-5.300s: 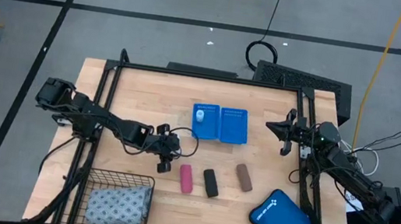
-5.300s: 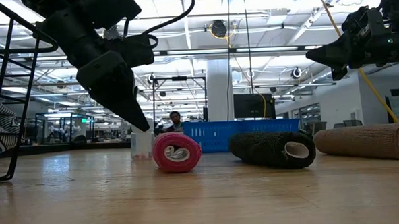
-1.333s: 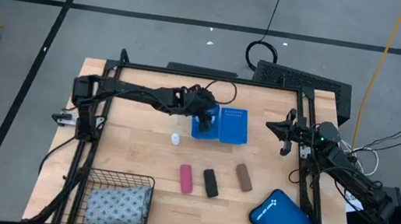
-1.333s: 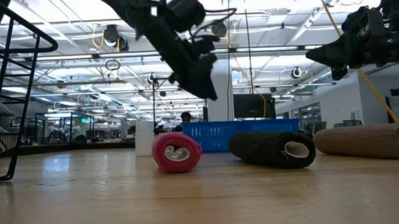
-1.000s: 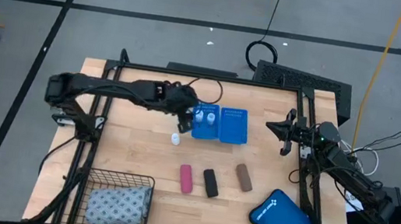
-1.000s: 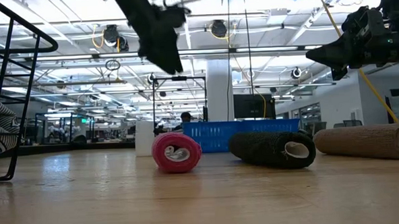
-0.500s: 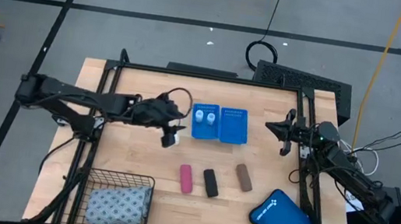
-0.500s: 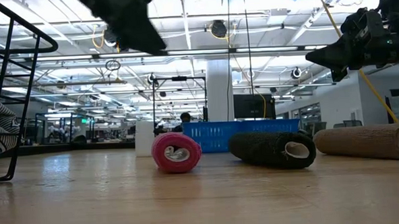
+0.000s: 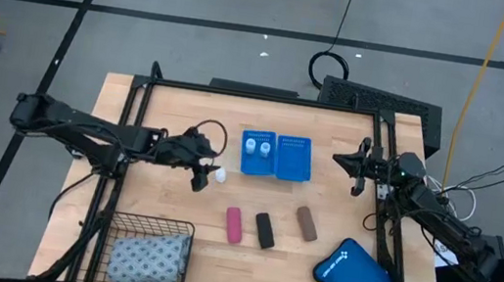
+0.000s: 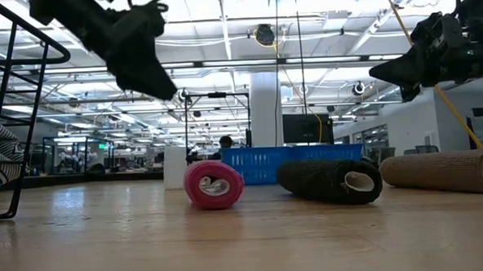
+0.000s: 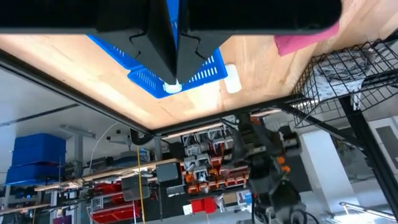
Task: Pick & place medical supplies in basket/bin
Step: Put the transparent pill bottle into the left blue bin
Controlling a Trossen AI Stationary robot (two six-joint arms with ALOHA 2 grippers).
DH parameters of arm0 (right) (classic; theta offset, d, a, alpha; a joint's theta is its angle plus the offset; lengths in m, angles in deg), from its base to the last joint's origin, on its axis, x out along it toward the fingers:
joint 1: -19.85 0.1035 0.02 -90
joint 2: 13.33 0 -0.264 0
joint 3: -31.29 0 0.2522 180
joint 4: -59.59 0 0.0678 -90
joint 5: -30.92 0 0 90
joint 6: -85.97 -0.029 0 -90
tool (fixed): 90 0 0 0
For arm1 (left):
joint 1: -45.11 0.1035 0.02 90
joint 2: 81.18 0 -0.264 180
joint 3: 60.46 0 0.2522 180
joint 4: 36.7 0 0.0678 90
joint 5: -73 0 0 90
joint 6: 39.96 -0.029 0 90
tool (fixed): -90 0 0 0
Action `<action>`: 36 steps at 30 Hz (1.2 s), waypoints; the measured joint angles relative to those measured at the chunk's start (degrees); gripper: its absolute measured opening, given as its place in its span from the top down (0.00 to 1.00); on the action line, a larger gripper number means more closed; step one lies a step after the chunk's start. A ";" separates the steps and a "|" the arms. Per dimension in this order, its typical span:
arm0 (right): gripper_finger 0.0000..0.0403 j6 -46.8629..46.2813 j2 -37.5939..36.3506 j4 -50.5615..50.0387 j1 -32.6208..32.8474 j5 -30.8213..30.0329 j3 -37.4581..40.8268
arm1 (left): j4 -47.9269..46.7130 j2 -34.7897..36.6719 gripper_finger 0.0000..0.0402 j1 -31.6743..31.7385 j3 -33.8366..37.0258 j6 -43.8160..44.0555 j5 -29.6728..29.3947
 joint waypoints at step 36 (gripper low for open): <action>0.99 -0.02 0.43 0.37 -0.01 0.00 0.01 | 6.09 -16.87 0.49 -1.56 0.65 0.25 -0.46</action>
